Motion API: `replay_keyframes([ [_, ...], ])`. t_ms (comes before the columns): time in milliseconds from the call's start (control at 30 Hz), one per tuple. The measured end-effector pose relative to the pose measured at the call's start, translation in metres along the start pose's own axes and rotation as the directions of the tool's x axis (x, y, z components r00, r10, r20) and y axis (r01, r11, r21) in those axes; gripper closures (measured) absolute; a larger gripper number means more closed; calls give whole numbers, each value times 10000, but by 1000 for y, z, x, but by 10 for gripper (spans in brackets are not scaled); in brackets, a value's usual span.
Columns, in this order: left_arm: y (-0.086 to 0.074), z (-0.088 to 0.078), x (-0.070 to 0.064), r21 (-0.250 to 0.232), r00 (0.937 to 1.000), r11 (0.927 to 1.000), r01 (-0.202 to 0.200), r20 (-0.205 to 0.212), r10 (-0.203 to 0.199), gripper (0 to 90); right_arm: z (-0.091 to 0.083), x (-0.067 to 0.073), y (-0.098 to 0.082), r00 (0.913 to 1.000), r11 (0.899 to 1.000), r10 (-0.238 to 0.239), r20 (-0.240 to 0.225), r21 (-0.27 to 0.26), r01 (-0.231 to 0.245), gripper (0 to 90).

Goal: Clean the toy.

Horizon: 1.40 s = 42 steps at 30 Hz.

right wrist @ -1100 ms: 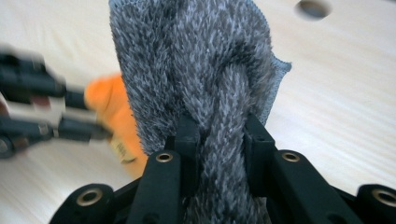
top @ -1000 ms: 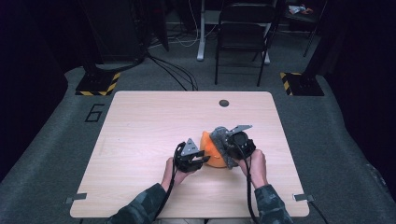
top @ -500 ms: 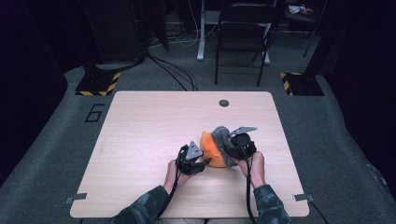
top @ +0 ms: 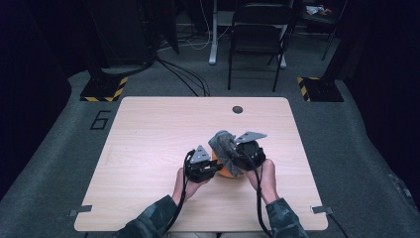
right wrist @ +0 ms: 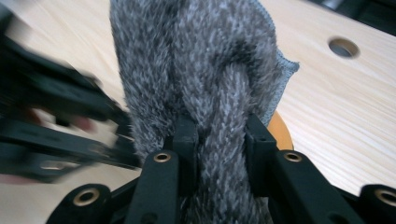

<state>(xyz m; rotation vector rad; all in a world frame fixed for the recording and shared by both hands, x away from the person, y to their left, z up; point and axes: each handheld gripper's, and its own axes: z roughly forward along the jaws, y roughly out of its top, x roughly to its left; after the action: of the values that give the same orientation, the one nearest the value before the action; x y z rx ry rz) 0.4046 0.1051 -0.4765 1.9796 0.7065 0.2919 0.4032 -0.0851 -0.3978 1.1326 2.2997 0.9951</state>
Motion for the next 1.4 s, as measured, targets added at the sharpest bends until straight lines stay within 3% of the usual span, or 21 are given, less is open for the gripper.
replay_keyframes([
  [33, -2, 2, 0, 157, 10000, 9998, -89, -3, 89, 764, 10, 4, -4, 9980, 9985, -432, 466, 345, 416, 703],
  [67, -4, 3, 1, 218, 9999, 9997, -93, -47, 94, 760, 14, 4, -6, 9974, 9978, -490, 535, 477, 465, 698],
  [167, -6, 4, 4, 246, 10000, 9997, -4, 81, 2, 746, 21, -1, -12, 9993, 9989, -265, 274, 405, 253, 661],
  [233, -6, 5, 3, 294, 9999, 9995, -100, 47, 99, 741, 22, -2, -14, 9989, 9989, -322, 351, 351, 310, 598],
  [333, -7, 6, 3, 322, 10000, 9995, -55, 28, 54, 739, 25, -1, -16, 9979, 9987, -446, 480, 255, 434, 577],
  [500, -8, 5, 4, 271, 10000, 9996, -17, 23, 17, 738, 27, -5, -18, 9996, 9997, -167, 236, 167, 163, 642],
  [567, -8, 5, 4, 252, 10000, 9997, -76, 17, 76, 738, 26, -6, -18, 9991, 9993, -336, 244, 168, 331, 666],
  [700, -7, 6, 4, 224, 9999, 9996, -156, 36, 156, 737, 23, -15, -19, 9995, 9993, -170, 269, 329, 161, 686],
  [900, -8, 5, 5, 196, 9999, 9997, -137, 84, 136, 735, 24, -33, -27, 9976, 9968, 546, 427, 568, -570, 691],
  [1267, -8, 5, 5, 186, 9997, 9996, -206, 142, 204, 737, 29, -54, -41, 9924, 9896, 1097, 560, 877, -1144, 693],
  [1400, -8, 6, 5, 149, 9996, 9996, -224, 196, 221, 736, 29, -59, -46, 9899, 9868, 1161, 813, 1040, -1243, 694],
])
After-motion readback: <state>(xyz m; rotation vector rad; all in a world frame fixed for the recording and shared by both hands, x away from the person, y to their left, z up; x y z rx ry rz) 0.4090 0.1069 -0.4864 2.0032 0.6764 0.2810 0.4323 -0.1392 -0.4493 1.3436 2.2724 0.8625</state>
